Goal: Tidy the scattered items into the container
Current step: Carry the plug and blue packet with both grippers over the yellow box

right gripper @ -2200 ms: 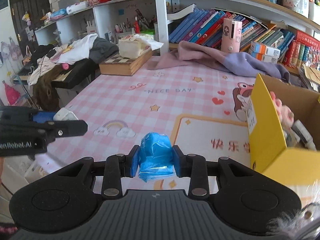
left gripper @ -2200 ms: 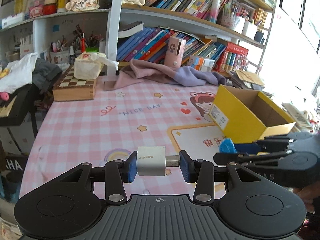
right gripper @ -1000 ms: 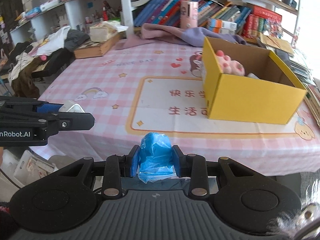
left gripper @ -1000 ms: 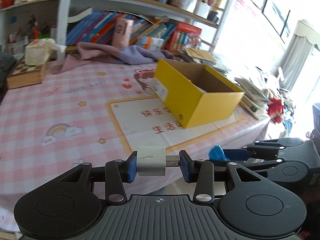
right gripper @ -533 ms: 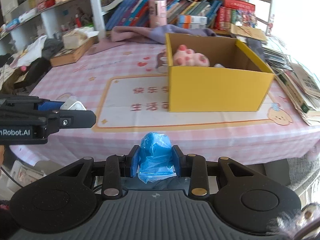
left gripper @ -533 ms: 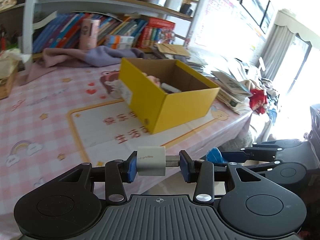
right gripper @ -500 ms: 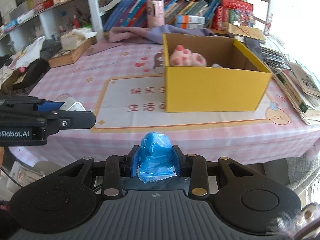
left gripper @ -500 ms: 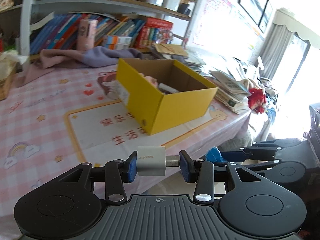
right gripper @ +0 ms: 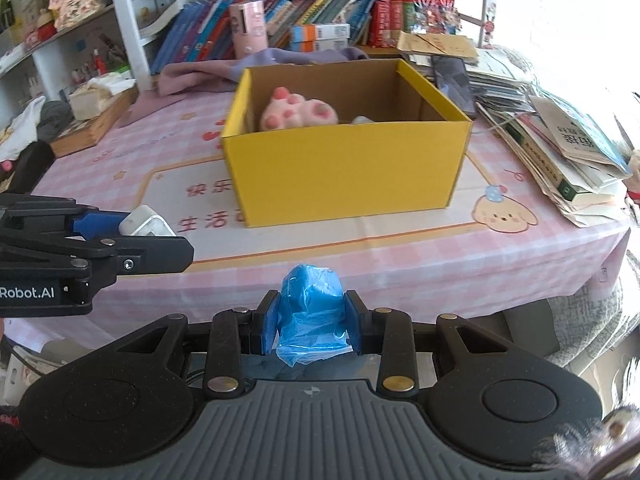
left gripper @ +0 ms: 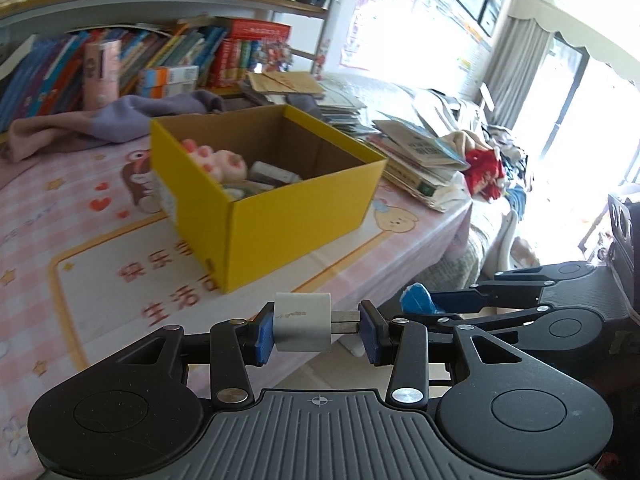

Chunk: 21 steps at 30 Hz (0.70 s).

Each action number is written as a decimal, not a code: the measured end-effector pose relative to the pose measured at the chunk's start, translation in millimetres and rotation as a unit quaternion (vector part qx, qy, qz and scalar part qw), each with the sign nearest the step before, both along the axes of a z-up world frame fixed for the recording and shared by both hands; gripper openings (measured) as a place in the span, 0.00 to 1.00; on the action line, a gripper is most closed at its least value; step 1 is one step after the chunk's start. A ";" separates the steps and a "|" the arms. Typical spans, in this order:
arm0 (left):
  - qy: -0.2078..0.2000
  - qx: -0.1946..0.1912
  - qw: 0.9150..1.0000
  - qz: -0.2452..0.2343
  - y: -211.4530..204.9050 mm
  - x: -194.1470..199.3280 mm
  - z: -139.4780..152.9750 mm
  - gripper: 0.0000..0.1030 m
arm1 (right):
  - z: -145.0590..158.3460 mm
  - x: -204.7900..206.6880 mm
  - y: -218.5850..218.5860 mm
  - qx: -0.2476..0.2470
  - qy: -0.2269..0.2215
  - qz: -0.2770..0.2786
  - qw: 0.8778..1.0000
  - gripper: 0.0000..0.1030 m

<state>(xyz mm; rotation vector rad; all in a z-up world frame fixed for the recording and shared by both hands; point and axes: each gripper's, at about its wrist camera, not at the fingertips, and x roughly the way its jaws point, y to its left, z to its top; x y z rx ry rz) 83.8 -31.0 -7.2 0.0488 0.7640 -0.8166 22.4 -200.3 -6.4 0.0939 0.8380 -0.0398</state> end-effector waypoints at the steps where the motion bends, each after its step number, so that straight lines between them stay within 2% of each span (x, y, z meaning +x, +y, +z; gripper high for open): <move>1: 0.000 0.001 1.000 -0.004 -6.4 1.6 -0.3 0.40 | -0.3 1.7 -5.9 0.000 0.001 -0.002 1.000 0.31; 12: -0.033 -0.019 0.999 -0.022 -69.9 31.6 8.9 0.40 | 10.5 34.7 -69.0 -0.019 -0.020 0.003 1.000 0.31; 17: -0.070 -0.034 0.997 0.013 -84.2 54.7 26.1 0.40 | 25.6 62.4 -96.2 -0.021 -0.058 0.016 0.998 0.31; 21: -0.094 -0.024 0.994 0.051 -92.7 76.9 39.6 0.40 | 40.3 92.0 -110.0 -0.022 -0.092 0.049 0.994 0.31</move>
